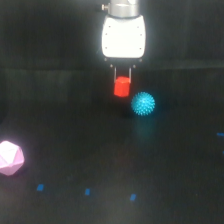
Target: Pick up the red object from the table
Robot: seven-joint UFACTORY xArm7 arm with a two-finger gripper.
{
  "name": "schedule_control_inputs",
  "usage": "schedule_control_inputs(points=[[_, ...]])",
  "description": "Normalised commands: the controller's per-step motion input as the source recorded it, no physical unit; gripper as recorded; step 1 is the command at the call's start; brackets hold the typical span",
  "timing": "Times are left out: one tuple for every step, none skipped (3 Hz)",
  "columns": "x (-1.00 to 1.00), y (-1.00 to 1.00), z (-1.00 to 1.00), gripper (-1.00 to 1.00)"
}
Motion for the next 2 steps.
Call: schedule_control_inputs(points=[[0.65, 0.31, 0.67, -1.0], [0.14, -0.35, 0.75, -1.0]])
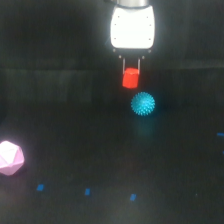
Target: Pick up the red object from the table
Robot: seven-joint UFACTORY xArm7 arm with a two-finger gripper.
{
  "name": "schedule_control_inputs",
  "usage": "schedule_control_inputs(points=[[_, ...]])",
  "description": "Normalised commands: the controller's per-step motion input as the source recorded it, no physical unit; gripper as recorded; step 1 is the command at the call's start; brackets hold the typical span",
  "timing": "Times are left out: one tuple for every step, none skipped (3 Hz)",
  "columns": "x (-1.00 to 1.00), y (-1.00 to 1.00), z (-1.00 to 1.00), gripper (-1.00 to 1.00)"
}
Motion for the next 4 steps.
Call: schedule_control_inputs(points=[[0.21, -1.0, 0.54, -0.97], [-0.1, -0.69, 0.32, -1.0], [-0.18, -0.55, 0.04, -1.0], [-0.1, -0.4, 0.05, -1.0]])
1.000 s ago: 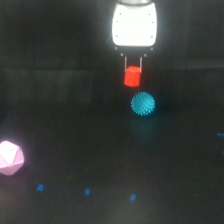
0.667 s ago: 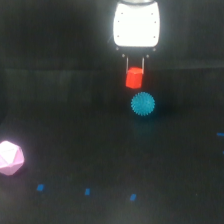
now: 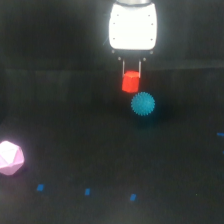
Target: Pick up the red object from the table
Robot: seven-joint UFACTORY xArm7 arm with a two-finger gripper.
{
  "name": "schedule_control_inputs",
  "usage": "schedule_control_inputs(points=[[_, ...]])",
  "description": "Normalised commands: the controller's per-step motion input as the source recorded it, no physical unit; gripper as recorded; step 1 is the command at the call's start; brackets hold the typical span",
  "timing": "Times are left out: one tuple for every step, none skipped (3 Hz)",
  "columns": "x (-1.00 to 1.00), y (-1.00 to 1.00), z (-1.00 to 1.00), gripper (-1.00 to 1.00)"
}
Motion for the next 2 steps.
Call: schedule_control_inputs(points=[[0.15, -1.0, 0.6, -1.0], [0.02, -0.39, -0.12, -0.96]])
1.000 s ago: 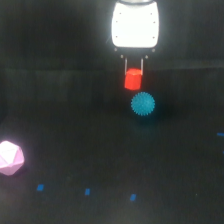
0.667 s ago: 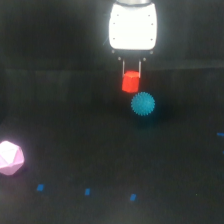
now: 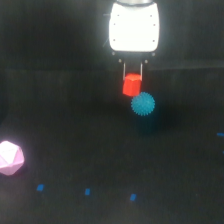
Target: Pick up the red object from the table
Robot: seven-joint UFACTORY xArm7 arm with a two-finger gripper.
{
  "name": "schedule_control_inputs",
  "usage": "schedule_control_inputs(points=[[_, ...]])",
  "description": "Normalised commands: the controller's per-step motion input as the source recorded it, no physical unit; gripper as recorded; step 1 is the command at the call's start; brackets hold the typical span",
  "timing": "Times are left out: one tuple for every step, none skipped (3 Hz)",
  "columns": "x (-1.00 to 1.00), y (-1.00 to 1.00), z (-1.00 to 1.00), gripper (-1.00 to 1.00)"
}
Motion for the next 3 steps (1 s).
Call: schedule_control_inputs(points=[[-0.1, -0.44, -0.13, -0.94], [0.2, -0.65, 0.05, -1.0], [0.29, -0.6, -0.86, -1.0]])
